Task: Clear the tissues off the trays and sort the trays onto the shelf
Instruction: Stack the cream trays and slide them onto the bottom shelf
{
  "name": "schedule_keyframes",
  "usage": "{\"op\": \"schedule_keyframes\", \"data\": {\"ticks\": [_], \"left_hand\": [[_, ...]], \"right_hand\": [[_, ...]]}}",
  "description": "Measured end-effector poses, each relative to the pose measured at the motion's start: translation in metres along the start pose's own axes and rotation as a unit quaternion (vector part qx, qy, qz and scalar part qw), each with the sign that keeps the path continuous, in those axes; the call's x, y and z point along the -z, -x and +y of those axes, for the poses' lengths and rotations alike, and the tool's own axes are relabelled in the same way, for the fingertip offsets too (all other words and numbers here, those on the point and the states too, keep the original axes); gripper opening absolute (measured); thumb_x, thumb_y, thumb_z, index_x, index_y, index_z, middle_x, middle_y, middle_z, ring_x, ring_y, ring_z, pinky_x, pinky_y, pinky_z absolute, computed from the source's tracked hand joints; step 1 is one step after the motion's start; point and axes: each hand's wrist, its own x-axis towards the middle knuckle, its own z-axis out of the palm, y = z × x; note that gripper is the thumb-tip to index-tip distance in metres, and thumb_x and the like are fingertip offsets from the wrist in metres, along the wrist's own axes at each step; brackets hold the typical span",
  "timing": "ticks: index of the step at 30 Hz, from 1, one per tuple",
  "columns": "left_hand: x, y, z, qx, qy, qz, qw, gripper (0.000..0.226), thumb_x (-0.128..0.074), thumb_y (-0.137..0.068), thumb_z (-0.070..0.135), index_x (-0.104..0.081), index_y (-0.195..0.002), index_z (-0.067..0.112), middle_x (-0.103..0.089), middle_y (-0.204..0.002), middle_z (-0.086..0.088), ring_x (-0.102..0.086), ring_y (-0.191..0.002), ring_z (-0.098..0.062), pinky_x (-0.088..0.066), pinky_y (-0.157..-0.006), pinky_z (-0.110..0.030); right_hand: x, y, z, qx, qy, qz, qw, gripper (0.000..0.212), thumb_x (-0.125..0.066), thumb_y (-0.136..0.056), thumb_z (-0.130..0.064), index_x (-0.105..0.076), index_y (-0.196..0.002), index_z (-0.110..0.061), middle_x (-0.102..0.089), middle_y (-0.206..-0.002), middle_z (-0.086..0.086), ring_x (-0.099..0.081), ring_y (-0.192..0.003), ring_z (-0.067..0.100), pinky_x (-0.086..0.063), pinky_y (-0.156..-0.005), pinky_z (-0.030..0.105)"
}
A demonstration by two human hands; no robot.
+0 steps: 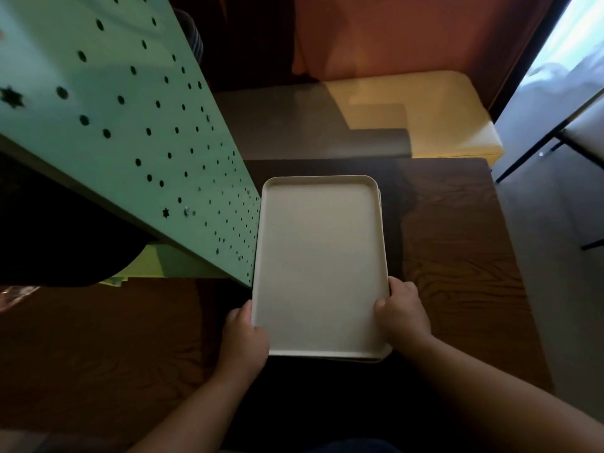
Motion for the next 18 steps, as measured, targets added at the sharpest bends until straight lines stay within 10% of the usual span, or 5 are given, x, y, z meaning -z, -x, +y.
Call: {"op": "schedule_keyframes", "data": {"ticks": [8, 18], "left_hand": [[-0.007, -0.006, -0.002, 0.024, -0.090, -0.027, 0.995, 0.061, -0.047, -0.087, 0.005, -0.037, -0.147, 0.014, -0.034, -0.144, -0.016, -0.048, -0.122, -0.036, -0.043, -0.106, -0.046], [-0.001, -0.010, 0.020, 0.105, 0.084, 0.002, 0.991, 0.044, -0.059, -0.081, 0.009, -0.056, -0.125, 0.015, -0.064, -0.114, -0.012, -0.064, -0.094, -0.030, -0.055, -0.082, -0.037]], "right_hand": [[0.008, 0.003, -0.001, 0.020, 0.117, -0.054, 0.991, 0.023, -0.048, -0.094, -0.025, -0.053, -0.116, -0.022, -0.053, -0.117, 0.004, -0.063, -0.095, 0.024, -0.058, -0.087, 0.047], [0.016, -0.003, 0.007, 0.024, 0.196, -0.118, 0.973, 0.028, -0.057, -0.095, -0.017, -0.058, -0.122, -0.013, -0.068, -0.111, 0.005, -0.064, -0.093, 0.020, -0.057, -0.083, 0.035]]}}
